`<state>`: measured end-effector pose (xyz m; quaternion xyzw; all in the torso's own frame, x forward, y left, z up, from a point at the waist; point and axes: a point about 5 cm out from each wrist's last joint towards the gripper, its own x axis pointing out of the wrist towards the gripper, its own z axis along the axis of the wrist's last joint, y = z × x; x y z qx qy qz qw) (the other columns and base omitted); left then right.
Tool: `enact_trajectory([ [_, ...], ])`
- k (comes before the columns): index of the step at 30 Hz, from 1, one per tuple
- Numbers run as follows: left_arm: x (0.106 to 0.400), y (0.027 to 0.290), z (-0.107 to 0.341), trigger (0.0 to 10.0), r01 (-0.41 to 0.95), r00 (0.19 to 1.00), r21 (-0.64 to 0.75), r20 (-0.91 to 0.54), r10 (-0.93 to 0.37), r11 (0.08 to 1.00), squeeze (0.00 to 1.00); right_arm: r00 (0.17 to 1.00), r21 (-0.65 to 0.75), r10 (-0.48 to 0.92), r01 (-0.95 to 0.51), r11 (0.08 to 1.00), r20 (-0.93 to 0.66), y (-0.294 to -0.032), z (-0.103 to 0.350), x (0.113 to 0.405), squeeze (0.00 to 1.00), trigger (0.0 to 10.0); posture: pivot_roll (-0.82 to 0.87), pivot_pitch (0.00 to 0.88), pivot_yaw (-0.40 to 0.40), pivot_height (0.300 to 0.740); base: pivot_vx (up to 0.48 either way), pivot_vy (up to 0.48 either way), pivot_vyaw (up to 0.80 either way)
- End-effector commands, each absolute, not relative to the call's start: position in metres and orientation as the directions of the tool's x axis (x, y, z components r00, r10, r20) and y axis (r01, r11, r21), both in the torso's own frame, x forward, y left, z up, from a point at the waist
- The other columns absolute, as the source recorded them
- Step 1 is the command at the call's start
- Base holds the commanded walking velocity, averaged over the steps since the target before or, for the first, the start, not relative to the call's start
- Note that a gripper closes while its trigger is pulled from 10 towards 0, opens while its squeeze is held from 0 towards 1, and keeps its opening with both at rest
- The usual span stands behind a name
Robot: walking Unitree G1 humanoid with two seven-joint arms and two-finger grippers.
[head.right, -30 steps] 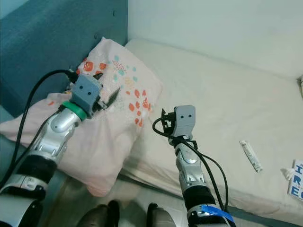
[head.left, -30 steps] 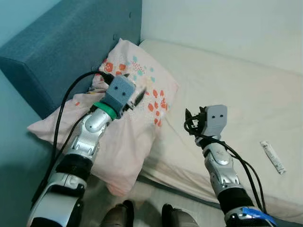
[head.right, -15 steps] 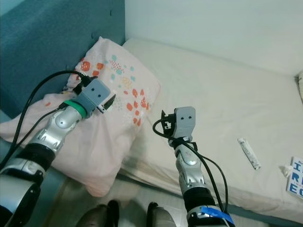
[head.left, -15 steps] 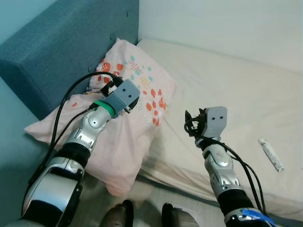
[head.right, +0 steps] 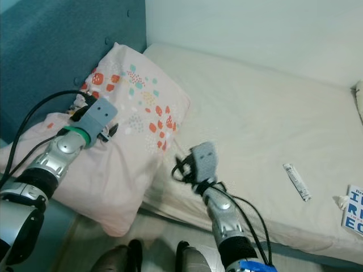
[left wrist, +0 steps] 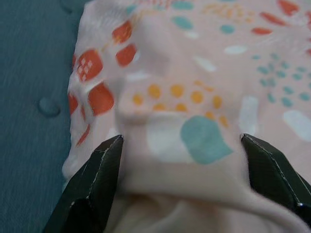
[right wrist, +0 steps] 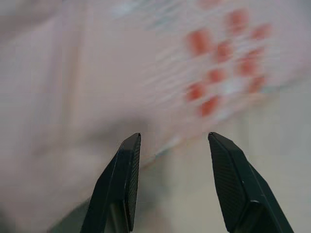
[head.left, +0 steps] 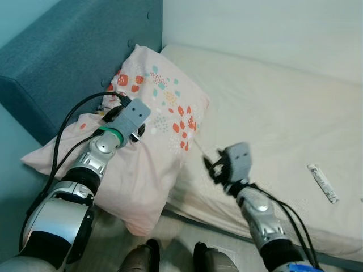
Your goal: Clean up the room
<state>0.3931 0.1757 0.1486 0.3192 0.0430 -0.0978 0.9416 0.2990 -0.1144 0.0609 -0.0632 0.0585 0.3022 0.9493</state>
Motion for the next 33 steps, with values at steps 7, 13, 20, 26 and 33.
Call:
enact_trajectory([
  [7,0.392,0.196,0.143,10.0,0.145,0.978,0.565,-0.207,-0.031,0.812,0.00,0.732,-0.058,0.641,-0.668,0.742,-0.231,-0.111,0.050,0.287,0.00,10.0,-0.02,0.131,0.016,0.740,0.000,0.000,0.00],
  [13,0.386,0.201,0.124,10.0,0.184,0.948,0.539,-0.320,-0.003,0.822,0.00,0.672,0.001,0.697,-0.720,0.694,-0.251,-0.107,0.048,0.280,0.00,10.0,-0.02,0.129,0.016,0.740,0.000,0.000,0.00],
  [20,0.379,0.185,0.105,10.0,0.257,0.878,0.234,-0.462,-0.126,0.937,0.00,0.650,0.032,0.720,-0.737,0.676,-0.244,-0.105,0.052,0.279,0.00,10.0,-0.01,0.139,0.013,0.740,0.000,0.000,0.00],
  [26,0.375,0.170,0.096,10.0,0.305,0.855,0.098,-0.467,-0.227,0.947,0.00,0.644,0.035,0.724,-0.741,0.671,-0.246,-0.105,0.053,0.278,0.00,10.0,-0.01,0.142,0.010,0.740,0.000,0.000,0.00],
  [33,0.375,0.149,0.096,10.0,0.344,0.833,-0.064,-0.441,-0.335,0.937,0.00,0.639,0.038,0.729,-0.745,0.666,-0.245,-0.105,0.056,0.279,0.00,10.0,-0.01,0.140,0.008,0.740,0.000,0.000,0.00],
])
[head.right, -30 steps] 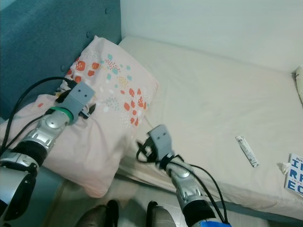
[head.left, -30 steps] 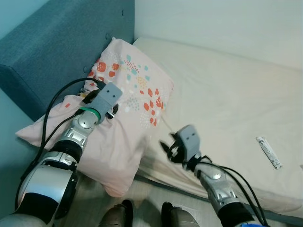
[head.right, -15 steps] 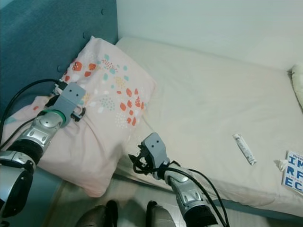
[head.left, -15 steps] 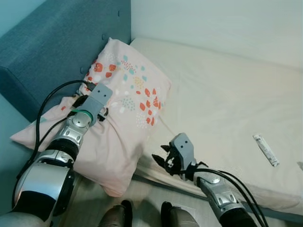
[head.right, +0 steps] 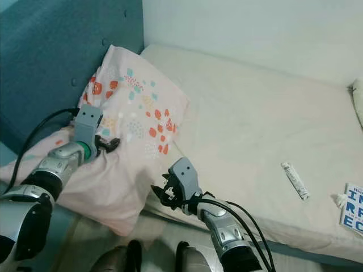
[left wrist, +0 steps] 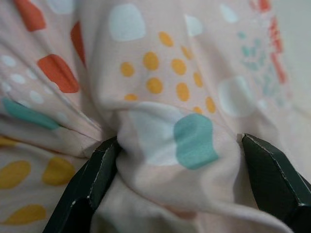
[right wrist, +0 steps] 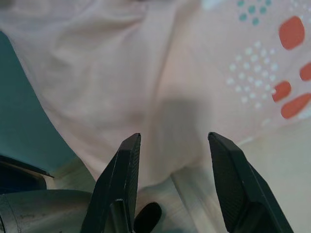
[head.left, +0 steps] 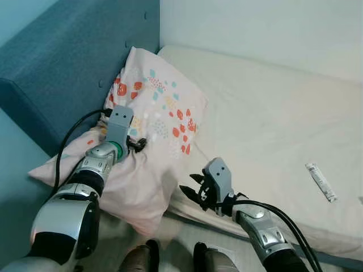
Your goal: Clean up the room
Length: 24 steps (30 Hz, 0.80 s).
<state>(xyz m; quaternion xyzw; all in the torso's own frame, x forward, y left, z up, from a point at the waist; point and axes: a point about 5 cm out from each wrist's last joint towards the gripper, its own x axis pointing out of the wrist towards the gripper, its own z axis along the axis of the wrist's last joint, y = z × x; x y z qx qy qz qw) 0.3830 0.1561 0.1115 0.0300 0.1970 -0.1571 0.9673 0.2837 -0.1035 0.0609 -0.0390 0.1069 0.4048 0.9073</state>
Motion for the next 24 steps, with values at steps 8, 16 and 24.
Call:
enact_trajectory([
  [8,0.373,0.126,0.099,0.0,0.488,0.790,-0.060,-0.395,-0.469,0.871,0.00,0.647,0.031,0.722,-0.739,0.672,-0.245,-0.105,0.057,0.281,0.00,10.0,-0.01,0.139,0.012,0.740,0.000,0.000,0.00],
  [16,0.371,0.121,0.098,0.0,0.552,0.789,0.097,-0.383,-0.481,0.828,0.00,0.681,0.012,0.690,-0.710,0.704,-0.245,-0.108,0.057,0.284,0.00,10.0,-0.01,0.142,0.016,0.740,0.000,0.000,0.00],
  [24,0.368,0.114,0.097,0.0,0.586,0.778,0.112,-0.355,-0.519,0.802,0.00,0.705,-0.001,0.668,-0.688,0.726,-0.238,-0.109,0.058,0.286,0.00,10.0,-0.01,0.144,0.023,0.740,0.000,0.000,0.00],
])
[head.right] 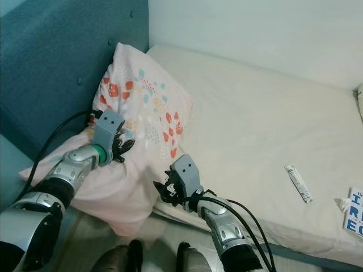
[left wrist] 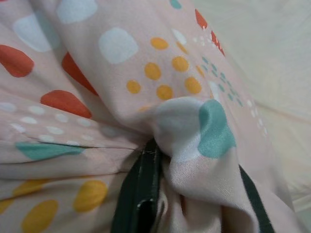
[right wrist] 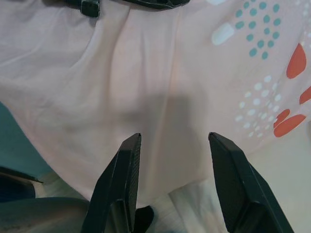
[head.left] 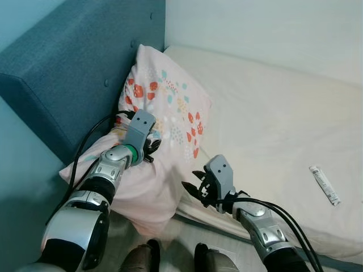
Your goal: Clean up the room
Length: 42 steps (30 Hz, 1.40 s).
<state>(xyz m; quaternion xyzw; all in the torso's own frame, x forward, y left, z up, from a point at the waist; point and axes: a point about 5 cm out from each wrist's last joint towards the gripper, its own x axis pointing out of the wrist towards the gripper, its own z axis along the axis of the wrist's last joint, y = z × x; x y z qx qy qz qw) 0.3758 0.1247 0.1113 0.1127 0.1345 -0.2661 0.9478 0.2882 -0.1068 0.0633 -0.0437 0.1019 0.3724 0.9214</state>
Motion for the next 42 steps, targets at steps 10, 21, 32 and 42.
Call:
enact_trajectory([
  [10,0.367,0.109,0.099,0.0,0.590,0.772,0.026,-0.311,-0.554,0.807,0.00,0.733,-0.004,0.638,-0.657,0.753,-0.235,-0.111,0.057,0.287,0.00,10.0,-0.01,0.150,0.026,0.740,0.000,0.000,0.00],
  [21,0.368,0.093,0.110,0.0,0.657,0.716,-0.053,-0.269,-0.644,0.752,0.00,0.735,-0.007,0.632,-0.653,0.757,-0.246,-0.113,0.053,0.283,0.00,10.0,-0.01,0.149,0.032,0.740,0.000,0.000,0.00],
  [32,0.379,0.063,0.161,0.0,0.704,0.661,-0.320,-0.031,-0.750,0.634,0.00,0.726,0.007,0.641,-0.661,0.751,-0.249,-0.110,0.050,0.280,0.00,10.0,0.00,0.139,0.035,0.740,0.000,0.000,0.00],
  [42,0.378,0.030,0.199,0.0,0.744,0.599,-0.460,0.140,-0.788,0.484,0.00,0.721,0.008,0.647,-0.667,0.745,-0.247,-0.109,0.051,0.281,0.00,10.0,0.00,0.133,0.035,0.740,0.000,0.000,0.00],
])
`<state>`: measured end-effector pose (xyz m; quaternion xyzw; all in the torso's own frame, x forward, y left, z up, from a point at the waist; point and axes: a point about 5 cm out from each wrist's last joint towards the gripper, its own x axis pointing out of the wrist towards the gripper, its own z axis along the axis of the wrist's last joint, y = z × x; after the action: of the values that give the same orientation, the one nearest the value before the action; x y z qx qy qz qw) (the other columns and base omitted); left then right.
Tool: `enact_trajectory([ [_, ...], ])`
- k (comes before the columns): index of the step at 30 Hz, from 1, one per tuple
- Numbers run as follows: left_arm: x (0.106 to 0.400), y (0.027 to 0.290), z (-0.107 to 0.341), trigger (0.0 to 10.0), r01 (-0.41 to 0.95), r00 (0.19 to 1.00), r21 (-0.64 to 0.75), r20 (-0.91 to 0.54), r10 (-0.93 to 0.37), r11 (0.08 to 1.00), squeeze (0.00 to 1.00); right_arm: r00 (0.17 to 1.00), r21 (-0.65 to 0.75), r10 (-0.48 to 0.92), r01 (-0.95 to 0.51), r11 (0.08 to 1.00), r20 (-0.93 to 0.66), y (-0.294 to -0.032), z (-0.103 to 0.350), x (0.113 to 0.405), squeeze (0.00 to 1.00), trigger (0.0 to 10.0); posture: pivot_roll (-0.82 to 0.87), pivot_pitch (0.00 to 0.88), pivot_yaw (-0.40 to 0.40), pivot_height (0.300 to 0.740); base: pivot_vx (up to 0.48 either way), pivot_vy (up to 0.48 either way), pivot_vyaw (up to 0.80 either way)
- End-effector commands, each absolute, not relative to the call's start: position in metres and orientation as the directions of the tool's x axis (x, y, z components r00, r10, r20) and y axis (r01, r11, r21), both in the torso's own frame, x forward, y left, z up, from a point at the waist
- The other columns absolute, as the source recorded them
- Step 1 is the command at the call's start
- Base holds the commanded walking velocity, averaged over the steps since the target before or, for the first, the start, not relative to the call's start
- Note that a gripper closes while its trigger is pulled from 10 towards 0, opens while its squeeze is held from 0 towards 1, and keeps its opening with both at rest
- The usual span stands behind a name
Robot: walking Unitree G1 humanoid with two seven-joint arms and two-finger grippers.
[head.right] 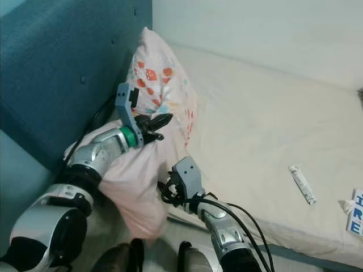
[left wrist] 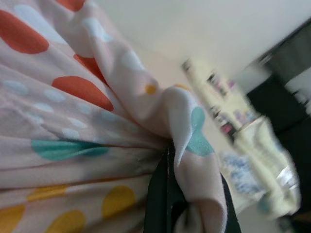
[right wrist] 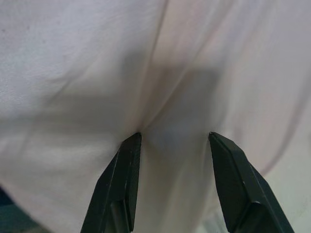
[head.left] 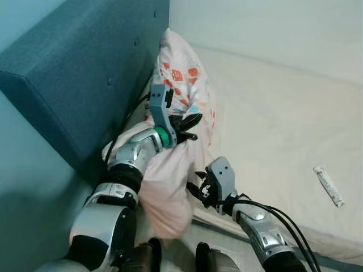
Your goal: Clean up the room
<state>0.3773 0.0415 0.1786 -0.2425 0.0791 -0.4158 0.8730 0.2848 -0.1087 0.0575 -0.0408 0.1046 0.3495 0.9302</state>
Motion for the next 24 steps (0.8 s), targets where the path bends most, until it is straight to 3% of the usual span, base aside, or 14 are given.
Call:
enact_trajectory([
  [1,0.377,0.026,0.207,0.0,0.744,0.594,-0.493,0.178,-0.784,0.451,0.00,0.719,0.009,0.649,-0.668,0.744,-0.247,-0.108,0.051,0.280,0.00,10.0,0.00,0.133,0.034,0.740,0.000,0.000,0.00],
  [3,0.378,0.022,0.221,0.0,0.723,0.605,-0.563,0.237,-0.760,0.400,0.00,0.717,0.010,0.652,-0.671,0.742,-0.246,-0.107,0.051,0.281,0.00,10.0,0.00,0.134,0.034,0.740,0.000,0.000,0.00],
  [7,0.383,0.028,0.229,0.0,0.679,0.662,-0.604,0.261,-0.703,0.416,0.00,0.716,0.012,0.654,-0.672,0.740,-0.244,-0.105,0.051,0.281,0.00,10.0,0.01,0.137,0.033,0.740,0.000,0.000,0.00],
  [12,0.387,0.038,0.222,0.0,0.641,0.712,-0.603,0.238,-0.660,0.474,0.00,0.712,0.010,0.658,-0.677,0.736,-0.246,-0.104,0.051,0.281,0.00,10.0,0.01,0.139,0.034,0.740,0.000,0.000,0.00],
  [15,0.387,0.048,0.204,0.0,0.625,0.740,-0.524,0.164,-0.652,0.578,0.00,0.692,-0.004,0.674,-0.698,0.716,-0.257,-0.102,0.049,0.279,0.00,10.0,0.01,0.144,0.040,0.740,0.000,0.000,0.00],
  [19,0.385,0.051,0.190,0.0,0.617,0.748,-0.473,0.106,-0.655,0.628,0.00,0.704,-0.059,0.656,-0.692,0.719,-0.272,-0.103,0.046,0.278,0.00,10.0,0.01,0.145,0.041,0.740,0.000,0.000,0.00],
  [20,0.385,0.054,0.186,0.0,0.602,0.765,-0.450,0.086,-0.639,0.660,0.00,0.768,-0.098,0.589,-0.626,0.774,-0.251,-0.109,0.047,0.282,0.00,10.0,0.00,0.145,0.044,0.740,0.000,0.000,0.00],
  [24,0.387,0.059,0.182,0.0,0.580,0.784,-0.430,0.064,-0.617,0.692,0.00,0.864,-0.152,0.447,-0.486,0.861,-0.233,-0.123,0.046,0.290,0.00,10.0,0.01,0.144,0.046,0.740,0.000,0.000,0.00],
])
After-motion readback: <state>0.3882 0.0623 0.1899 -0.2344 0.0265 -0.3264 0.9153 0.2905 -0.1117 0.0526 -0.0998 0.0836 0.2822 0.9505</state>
